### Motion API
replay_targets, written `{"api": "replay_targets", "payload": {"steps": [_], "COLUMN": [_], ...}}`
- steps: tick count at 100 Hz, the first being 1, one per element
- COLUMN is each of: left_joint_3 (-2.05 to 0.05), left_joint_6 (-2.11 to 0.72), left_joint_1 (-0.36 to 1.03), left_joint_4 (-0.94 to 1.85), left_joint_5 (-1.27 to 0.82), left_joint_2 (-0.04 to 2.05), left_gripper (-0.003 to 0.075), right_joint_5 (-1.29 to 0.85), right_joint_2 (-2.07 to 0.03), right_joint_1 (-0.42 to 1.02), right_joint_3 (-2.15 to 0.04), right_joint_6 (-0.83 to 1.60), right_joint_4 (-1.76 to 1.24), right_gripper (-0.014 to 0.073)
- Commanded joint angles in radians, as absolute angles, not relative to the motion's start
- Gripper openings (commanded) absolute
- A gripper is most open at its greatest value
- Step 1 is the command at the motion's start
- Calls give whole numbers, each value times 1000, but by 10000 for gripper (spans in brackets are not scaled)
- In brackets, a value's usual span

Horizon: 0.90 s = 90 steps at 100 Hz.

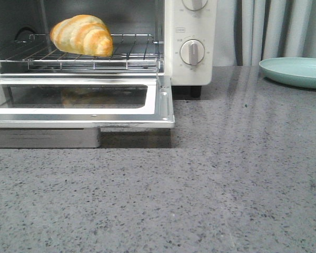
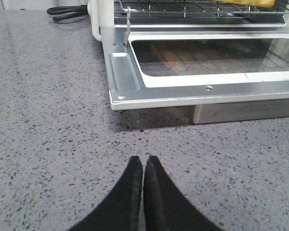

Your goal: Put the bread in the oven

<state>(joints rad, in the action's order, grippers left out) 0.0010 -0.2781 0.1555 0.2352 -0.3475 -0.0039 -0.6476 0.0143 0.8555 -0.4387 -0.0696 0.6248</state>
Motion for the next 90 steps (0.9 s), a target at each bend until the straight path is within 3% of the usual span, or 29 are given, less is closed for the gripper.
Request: {"api": "replay_targets", "payload": {"steps": [1,17,72,90], "left_joint_3": [24,24,24,24], "left_joint_6": [-269,-269,-269,-269], "left_joint_1": [154,154,154,154], "left_joint_4": [244,244,244,244], "left_joint_5": [-299,-299,-299,-299], "left_joint_2": [-33,-33,-33,-33], "left_gripper": [-21,-21,-21,-21], "right_joint_5": [-640,-615,-583,-468], "right_joint_2": [7,-24,-54,-54], "right_joint_1": [853,853,851,756], "right_joint_3": [-433,-366,-267,-267], "right_joint_6": [-71,-165,-220,-220], "right_joint_4": [703,862,847,745], "right_gripper": [-69,-69,-69,-69]}}
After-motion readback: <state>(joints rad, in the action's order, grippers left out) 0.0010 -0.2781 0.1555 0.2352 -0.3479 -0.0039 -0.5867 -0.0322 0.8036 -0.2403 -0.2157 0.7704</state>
